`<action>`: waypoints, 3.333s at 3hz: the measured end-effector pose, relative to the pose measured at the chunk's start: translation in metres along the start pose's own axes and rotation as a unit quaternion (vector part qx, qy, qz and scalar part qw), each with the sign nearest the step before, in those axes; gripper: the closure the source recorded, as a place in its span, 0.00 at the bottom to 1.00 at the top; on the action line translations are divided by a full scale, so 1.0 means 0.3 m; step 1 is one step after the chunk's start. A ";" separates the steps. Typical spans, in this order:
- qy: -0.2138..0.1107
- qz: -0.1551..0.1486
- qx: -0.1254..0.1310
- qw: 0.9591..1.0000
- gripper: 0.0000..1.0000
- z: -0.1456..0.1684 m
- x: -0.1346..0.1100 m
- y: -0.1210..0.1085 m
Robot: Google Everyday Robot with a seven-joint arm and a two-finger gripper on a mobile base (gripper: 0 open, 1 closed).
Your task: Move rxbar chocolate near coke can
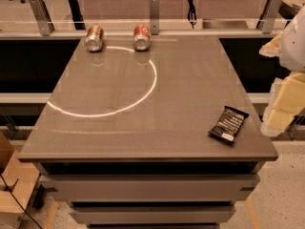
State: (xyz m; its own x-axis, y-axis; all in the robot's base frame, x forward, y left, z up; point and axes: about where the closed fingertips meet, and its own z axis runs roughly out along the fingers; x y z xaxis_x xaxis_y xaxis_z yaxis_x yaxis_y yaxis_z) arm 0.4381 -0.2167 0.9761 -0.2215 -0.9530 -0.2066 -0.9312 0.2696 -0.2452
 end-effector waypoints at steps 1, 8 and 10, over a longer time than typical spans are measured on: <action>0.000 0.000 0.000 1.000 0.00 0.000 0.000 0.000; -0.128 0.010 -0.017 0.992 0.00 0.147 -0.047 -0.047; -0.137 0.025 -0.035 0.990 0.00 0.338 -0.021 -0.054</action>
Offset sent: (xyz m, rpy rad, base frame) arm 0.0000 0.0000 0.0000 0.0000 0.0000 0.0000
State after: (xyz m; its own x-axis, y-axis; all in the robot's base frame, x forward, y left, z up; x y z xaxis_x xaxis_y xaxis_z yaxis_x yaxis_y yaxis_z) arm 0.4841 -0.2009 0.8853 -0.1895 -0.8628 -0.4688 -0.9408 0.2961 -0.1648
